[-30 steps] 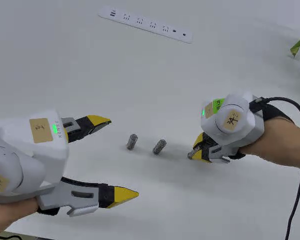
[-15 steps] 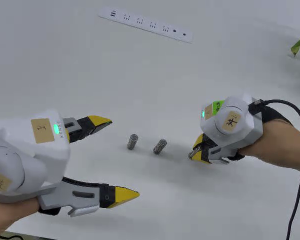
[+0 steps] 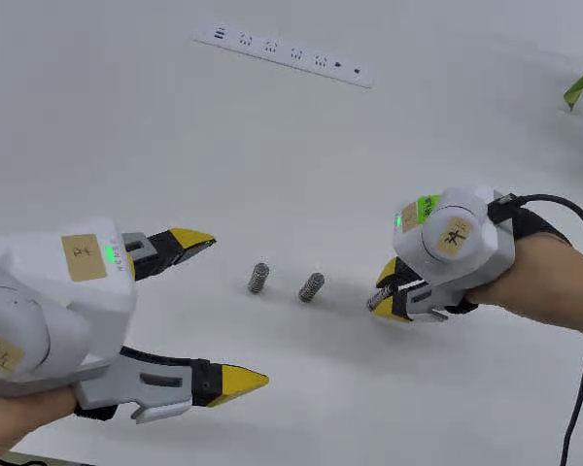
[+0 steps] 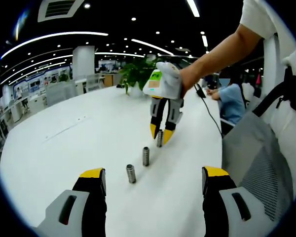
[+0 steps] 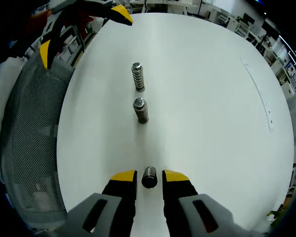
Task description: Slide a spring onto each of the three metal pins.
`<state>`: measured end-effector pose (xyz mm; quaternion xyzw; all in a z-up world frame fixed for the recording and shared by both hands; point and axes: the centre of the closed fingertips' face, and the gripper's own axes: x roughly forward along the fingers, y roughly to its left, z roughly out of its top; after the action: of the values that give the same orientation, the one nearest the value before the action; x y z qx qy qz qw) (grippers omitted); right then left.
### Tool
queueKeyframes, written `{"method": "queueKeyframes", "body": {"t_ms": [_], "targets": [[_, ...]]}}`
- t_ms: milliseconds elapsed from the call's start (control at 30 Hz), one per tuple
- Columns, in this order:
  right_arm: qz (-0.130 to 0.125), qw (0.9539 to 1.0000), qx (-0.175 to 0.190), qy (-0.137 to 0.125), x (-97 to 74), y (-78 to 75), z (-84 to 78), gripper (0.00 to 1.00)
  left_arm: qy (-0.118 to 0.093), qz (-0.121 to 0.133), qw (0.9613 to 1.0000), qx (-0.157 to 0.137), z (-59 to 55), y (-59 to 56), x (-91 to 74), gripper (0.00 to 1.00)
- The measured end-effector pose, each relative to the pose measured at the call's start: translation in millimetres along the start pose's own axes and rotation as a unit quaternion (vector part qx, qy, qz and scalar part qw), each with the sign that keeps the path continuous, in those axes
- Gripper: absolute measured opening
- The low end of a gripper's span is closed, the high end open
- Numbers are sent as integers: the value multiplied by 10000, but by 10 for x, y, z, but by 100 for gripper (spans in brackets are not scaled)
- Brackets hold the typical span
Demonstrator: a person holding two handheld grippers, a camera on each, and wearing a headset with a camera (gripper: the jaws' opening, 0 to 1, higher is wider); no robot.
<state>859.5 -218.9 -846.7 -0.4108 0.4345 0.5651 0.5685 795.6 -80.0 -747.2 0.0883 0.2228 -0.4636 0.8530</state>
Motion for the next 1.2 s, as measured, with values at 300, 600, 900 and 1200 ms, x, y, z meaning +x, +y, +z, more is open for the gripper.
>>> {"method": "queueKeyframes", "body": {"t_ms": [300,600,900,1200], "targets": [[-139,9996,152,-215,-164,21,-6,26,101,37,9999,58,-39,23,-47,83],[-308,9942,769,-686,-401,75,-49,34,229,63,9996,172,-57,43,-106,85],[-428,9796,1465,-1310,-587,204,-197,42,391,74,9989,238,-85,65,-176,86],[-560,9606,1977,-1870,-702,405,-307,52,606,68,9976,318,-192,77,-236,87]]}}
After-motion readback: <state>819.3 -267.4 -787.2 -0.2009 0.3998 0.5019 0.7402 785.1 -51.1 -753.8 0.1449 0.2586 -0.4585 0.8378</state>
